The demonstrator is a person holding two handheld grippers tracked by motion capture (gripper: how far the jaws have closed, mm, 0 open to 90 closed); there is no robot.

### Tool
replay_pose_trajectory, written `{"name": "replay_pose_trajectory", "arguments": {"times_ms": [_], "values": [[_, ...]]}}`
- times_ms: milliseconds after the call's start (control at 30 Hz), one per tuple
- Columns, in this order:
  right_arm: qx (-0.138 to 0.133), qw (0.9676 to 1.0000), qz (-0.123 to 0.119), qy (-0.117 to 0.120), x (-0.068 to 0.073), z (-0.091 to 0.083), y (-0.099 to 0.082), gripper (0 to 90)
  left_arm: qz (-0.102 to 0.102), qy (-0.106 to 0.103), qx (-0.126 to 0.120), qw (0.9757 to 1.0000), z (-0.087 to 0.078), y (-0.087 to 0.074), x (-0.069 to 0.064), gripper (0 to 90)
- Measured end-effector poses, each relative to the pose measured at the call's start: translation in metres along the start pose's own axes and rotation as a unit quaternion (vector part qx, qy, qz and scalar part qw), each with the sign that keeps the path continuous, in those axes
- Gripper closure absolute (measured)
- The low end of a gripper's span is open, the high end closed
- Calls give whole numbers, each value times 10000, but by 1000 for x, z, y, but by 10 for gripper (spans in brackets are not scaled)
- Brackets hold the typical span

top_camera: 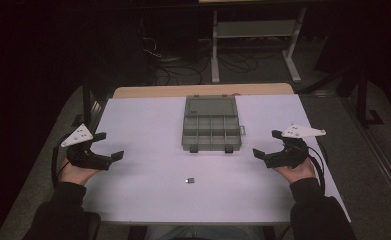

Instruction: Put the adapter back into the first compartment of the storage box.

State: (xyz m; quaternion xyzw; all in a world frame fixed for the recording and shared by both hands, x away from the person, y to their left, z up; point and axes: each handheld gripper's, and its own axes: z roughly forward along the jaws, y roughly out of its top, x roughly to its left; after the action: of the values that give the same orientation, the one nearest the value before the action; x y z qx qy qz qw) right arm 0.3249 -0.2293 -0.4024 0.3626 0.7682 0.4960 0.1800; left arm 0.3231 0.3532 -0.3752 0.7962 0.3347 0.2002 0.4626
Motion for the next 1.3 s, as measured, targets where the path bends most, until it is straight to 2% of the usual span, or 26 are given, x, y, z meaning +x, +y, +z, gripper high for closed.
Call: {"name": "replay_pose_trajectory", "arguments": {"times_ms": [233, 433, 833, 967, 1300], "values": [[61, 10000, 11, -4, 0, 1, 0, 0, 201, -147, 142, 9996, 2, 11, -5, 0], [33, 10000, 2, 10, 0, 0, 0, 0, 400, -267, 349, 9982, 7, 20, -11, 0], [66, 10000, -8, 40, 1, 1, 0, 0, 599, -495, 527, 9956, 19, 32, -22, 0], [64, 10000, -11, 45, 0, 1, 0, 0, 642, -643, 467, 9948, 22, 36, -27, 0], [64, 9999, -18, 83, 1, 2, 0, 0, 744, -771, 586, 9925, 31, 39, -34, 0]]}}
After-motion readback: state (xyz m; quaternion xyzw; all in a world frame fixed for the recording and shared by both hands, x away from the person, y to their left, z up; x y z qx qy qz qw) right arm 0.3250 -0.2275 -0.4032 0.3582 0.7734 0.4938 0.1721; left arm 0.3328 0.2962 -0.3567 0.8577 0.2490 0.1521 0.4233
